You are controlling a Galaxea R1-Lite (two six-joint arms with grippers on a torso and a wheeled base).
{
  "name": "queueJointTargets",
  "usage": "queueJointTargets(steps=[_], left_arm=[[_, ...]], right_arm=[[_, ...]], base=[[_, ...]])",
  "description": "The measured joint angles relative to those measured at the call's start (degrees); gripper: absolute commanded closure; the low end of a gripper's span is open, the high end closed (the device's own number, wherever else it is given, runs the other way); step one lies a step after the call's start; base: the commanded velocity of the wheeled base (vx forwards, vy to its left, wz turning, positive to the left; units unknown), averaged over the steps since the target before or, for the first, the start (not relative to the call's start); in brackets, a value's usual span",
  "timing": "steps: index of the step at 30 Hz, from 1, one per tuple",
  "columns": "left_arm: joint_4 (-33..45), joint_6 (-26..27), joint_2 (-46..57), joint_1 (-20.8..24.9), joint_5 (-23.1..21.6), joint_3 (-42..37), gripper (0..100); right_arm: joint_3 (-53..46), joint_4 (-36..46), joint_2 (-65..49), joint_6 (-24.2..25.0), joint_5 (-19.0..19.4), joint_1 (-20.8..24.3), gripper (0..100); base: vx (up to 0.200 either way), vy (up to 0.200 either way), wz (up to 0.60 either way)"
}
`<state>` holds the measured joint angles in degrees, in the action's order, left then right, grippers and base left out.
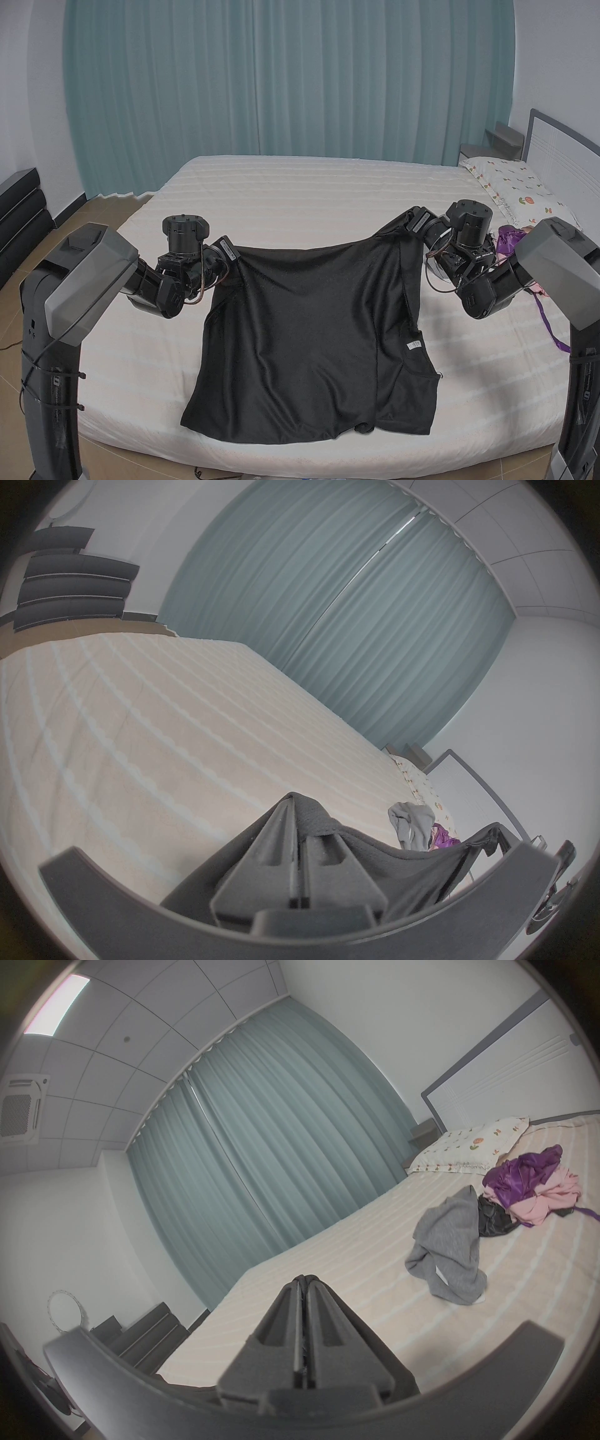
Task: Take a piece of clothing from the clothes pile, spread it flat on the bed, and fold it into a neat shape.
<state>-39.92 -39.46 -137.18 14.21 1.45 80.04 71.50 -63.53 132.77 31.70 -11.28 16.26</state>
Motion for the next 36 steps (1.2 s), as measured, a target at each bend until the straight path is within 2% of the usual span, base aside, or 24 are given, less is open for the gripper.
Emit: queueJointTargets(steps=[4, 5, 6, 20, 27, 33, 36], left_arm=[[-0.1, 0.0, -1.9, 0.4, 0.0, 0.3, 100], [-0.1, 0.0, -2.4, 0.5, 0.0, 0.4, 0], [-0.2, 0.0, -2.9, 0.6, 0.0, 0.6, 0], [0.2, -0.3, -10.3, 0.5, 0.8, 4.7, 0], [-0.2, -0.3, -10.9, -0.8, 4.2, 5.2, 0], [-0.9, -0.7, -10.0, -2.0, 5.9, 4.9, 0], [0.4, -0.5, -8.6, -2.2, 3.3, 2.1, 0]], right_arm=[[0.5, -0.5, 3.1, 0.0, 0.0, -0.3, 100], [0.7, -0.7, 3.8, 0.0, 0.0, -0.3, 100], [1.0, -0.9, 4.7, 0.0, 0.0, -0.4, 0], [2.8, -0.2, 14.6, -0.1, 0.1, -1.1, 0], [1.8, 0.0, 13.3, 0.0, 0.4, -2.4, 0], [-4.6, 0.1, 10.4, 0.5, 3.5, -3.0, 0], [-9.1, 0.0, 9.0, 0.6, 6.2, -3.1, 0]], base=[[0.0, 0.0, 0.0], [0.0, 0.0, 0.0], [0.0, 0.0, 0.0], [0.0, 0.0, 0.0], [0.0, 0.0, 0.0], [0.0, 0.0, 0.0], [0.0, 0.0, 0.0]])
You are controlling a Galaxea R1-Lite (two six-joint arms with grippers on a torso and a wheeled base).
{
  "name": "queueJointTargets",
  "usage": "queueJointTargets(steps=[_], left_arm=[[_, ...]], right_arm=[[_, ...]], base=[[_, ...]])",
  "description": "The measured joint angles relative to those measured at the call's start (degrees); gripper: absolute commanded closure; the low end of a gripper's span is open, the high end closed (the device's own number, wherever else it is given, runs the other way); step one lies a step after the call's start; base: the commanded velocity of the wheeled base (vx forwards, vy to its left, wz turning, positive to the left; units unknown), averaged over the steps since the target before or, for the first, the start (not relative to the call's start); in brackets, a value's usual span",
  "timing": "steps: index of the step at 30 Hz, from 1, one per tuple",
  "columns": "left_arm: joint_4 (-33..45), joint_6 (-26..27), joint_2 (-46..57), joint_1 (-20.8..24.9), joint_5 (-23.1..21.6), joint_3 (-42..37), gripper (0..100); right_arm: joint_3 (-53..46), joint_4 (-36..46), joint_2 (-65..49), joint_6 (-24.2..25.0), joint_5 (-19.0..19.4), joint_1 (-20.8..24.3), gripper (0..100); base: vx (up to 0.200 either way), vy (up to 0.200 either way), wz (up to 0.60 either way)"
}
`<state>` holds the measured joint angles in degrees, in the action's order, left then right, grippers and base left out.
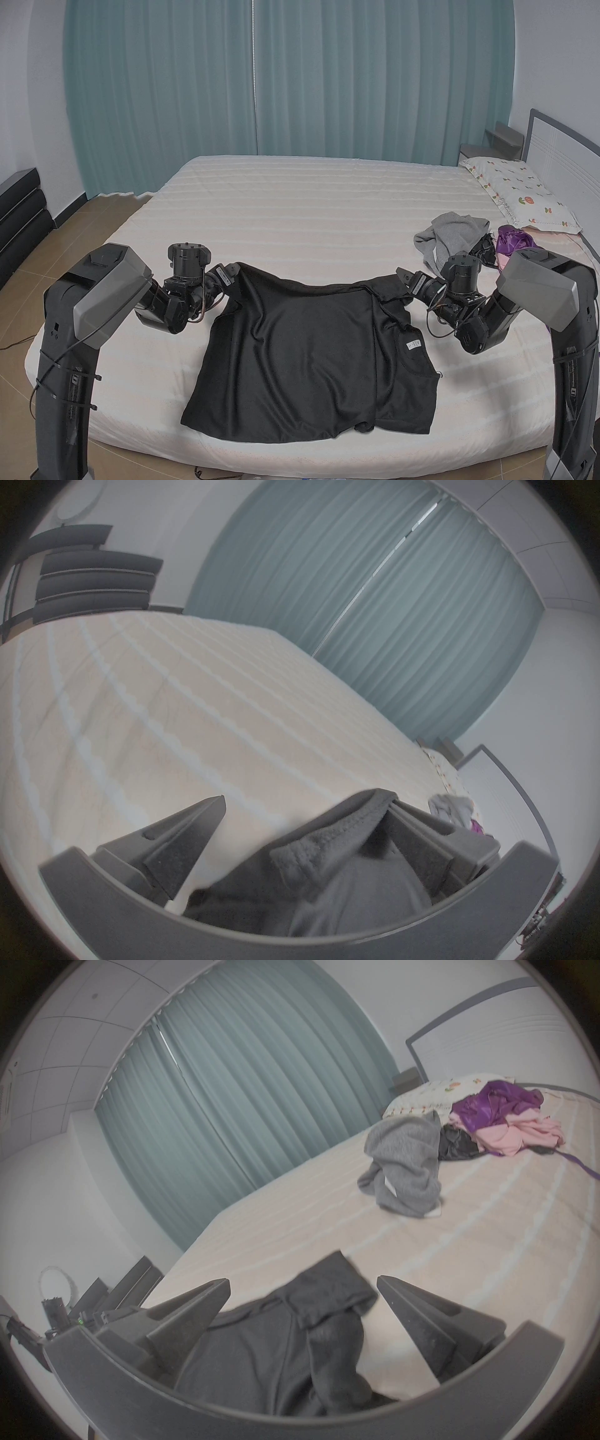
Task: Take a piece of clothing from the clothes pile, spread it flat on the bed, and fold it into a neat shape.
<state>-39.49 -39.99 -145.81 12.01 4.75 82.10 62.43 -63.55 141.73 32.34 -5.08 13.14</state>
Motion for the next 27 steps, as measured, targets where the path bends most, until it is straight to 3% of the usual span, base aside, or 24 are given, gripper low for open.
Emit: queueJointTargets(steps=[4, 7, 10, 15, 22, 27], left_arm=[[2.8, 0.4, 2.8, -0.4, -7.5, -4.5, 0], [3.9, 0.4, 4.9, -1.2, -10.4, -6.6, 0], [2.7, -1.0, 6.1, -2.5, -8.9, -6.7, 0], [0.4, -8.7, 6.9, -4.0, -5.7, -4.0, 0], [3.3, -9.5, 6.8, -4.7, -9.9, -3.0, 0], [3.6, -9.4, 7.1, -4.7, -10.5, -5.9, 0]], right_arm=[[-5.2, -0.4, -2.0, 0.1, 4.1, -0.1, 0], [-8.4, -0.4, -3.3, 0.1, 6.0, 0.0, 0], [-9.9, -0.5, -4.1, 0.1, 6.4, 0.0, 0], [-10.8, -0.6, -4.6, 0.1, 6.5, 0.4, 0], [-11.1, -0.5, -4.5, 0.1, 6.6, 1.3, 0], [-11.2, 0.1, -4.4, 0.0, 6.4, 1.4, 0]], base=[[0.0, 0.0, 0.0], [0.0, 0.0, 0.0], [0.0, 0.0, 0.0], [0.0, 0.0, 0.0], [0.0, 0.0, 0.0], [0.0, 0.0, 0.0]])
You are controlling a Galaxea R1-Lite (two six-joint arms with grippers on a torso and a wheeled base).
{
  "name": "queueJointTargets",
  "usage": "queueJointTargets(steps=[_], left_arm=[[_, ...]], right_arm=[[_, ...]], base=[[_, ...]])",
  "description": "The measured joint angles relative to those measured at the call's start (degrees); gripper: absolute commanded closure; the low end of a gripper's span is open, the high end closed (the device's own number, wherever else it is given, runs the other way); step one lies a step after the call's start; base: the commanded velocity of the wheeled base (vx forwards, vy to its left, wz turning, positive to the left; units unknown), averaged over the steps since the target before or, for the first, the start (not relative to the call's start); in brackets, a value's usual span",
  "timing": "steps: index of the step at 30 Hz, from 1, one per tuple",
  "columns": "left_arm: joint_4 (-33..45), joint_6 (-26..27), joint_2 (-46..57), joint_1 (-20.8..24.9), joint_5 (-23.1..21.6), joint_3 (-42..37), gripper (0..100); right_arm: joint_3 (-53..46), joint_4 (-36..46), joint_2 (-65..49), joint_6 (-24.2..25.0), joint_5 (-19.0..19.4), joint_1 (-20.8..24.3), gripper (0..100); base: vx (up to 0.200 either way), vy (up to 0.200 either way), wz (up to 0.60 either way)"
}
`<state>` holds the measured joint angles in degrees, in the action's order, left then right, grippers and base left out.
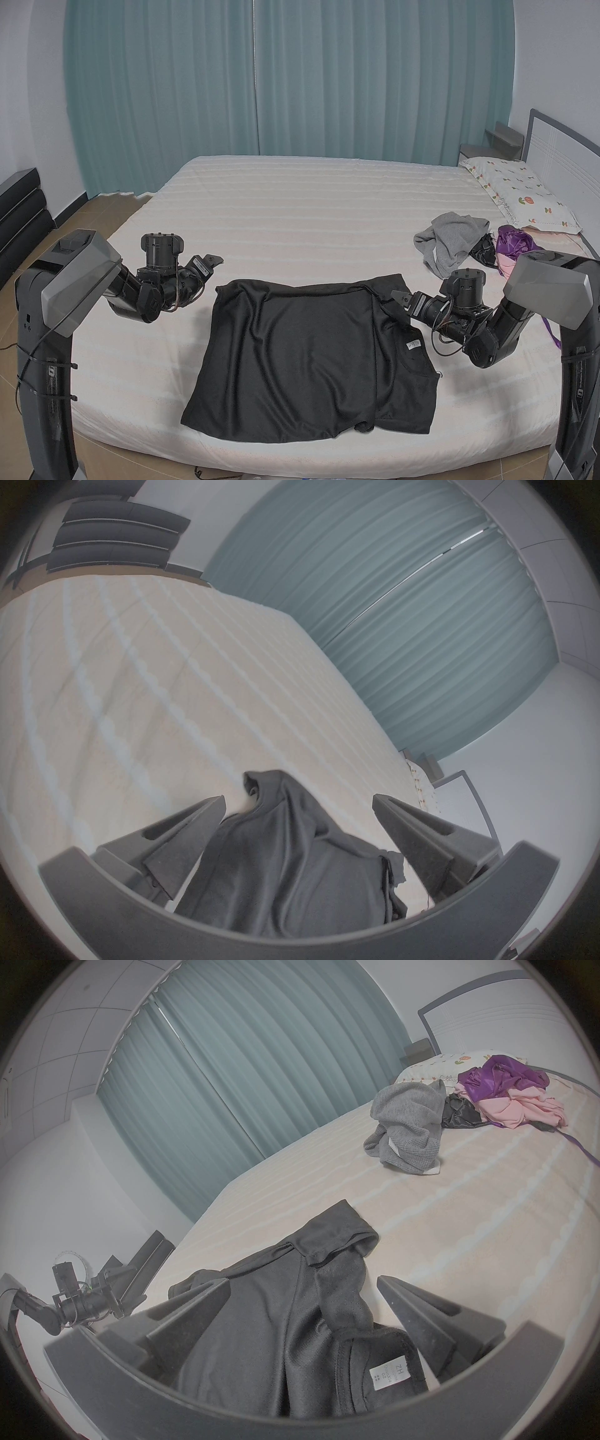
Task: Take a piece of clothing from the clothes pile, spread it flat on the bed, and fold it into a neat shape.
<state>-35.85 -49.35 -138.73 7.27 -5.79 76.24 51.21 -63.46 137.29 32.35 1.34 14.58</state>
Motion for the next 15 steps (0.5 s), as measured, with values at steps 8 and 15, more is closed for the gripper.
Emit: queueJointTargets(steps=[8, 15], left_arm=[[-2.2, -2.2, 2.8, 0.2, 0.5, -10.0, 0], [-16.0, -7.0, 4.3, 1.1, 1.5, -20.1, 0]], right_arm=[[0.4, 0.9, 1.3, -0.4, -0.3, 0.1, 0], [2.0, 4.0, 2.6, -1.1, -0.7, 0.6, 100]], base=[[0.0, 0.0, 0.0], [0.0, 0.0, 0.0]])
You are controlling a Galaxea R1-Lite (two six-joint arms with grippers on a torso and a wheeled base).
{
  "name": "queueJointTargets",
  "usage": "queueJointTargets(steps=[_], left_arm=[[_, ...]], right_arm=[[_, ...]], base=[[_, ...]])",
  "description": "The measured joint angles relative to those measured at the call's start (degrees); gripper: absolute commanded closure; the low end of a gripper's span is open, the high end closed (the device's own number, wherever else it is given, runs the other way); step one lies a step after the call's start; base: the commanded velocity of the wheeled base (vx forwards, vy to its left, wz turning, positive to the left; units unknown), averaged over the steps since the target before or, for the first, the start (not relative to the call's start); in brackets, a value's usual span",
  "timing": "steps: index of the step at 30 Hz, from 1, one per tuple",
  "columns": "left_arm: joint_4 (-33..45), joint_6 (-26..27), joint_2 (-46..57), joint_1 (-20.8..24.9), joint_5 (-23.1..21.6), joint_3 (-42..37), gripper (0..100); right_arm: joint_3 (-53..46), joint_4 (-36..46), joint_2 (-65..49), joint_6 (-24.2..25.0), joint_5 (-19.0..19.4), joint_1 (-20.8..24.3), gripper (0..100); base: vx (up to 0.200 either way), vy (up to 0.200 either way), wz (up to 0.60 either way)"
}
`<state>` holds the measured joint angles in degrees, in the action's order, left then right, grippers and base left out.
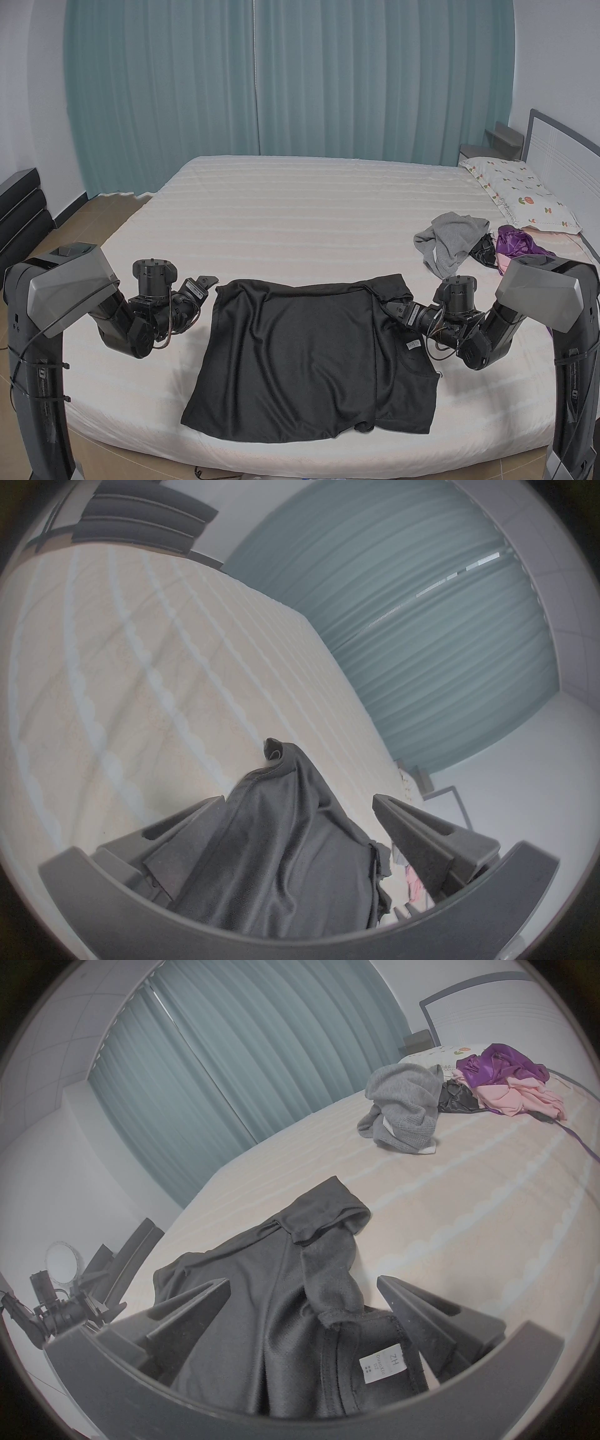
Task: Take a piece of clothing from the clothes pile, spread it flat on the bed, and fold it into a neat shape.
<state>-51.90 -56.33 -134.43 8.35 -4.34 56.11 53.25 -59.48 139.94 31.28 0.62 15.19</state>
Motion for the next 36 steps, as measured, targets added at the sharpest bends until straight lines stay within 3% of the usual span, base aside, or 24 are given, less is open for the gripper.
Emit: queueJointTargets(steps=[4, 12, 35, 36], left_arm=[[-6.2, -2.8, 0.0, 0.1, 0.1, -4.0, 0], [-7.6, -3.6, -0.2, 0.0, 0.0, -6.9, 0], [-7.6, -3.3, -0.5, 0.2, 0.2, -7.5, 0], [-7.6, -3.3, -0.5, 0.2, 0.2, -7.5, 0]], right_arm=[[2.1, 3.9, 0.9, -0.9, -1.2, 0.0, 100], [6.8, 10.1, 2.8, -2.1, -2.3, 0.0, 100], [13.8, 8.0, 3.6, -1.7, -4.3, -8.9, 100], [14.1, 7.8, 4.2, -1.6, -4.3, -9.3, 0]], base=[[0.0, 0.0, 0.0], [0.0, 0.0, 0.0], [0.0, 0.0, 0.0], [0.0, 0.0, 0.0]])
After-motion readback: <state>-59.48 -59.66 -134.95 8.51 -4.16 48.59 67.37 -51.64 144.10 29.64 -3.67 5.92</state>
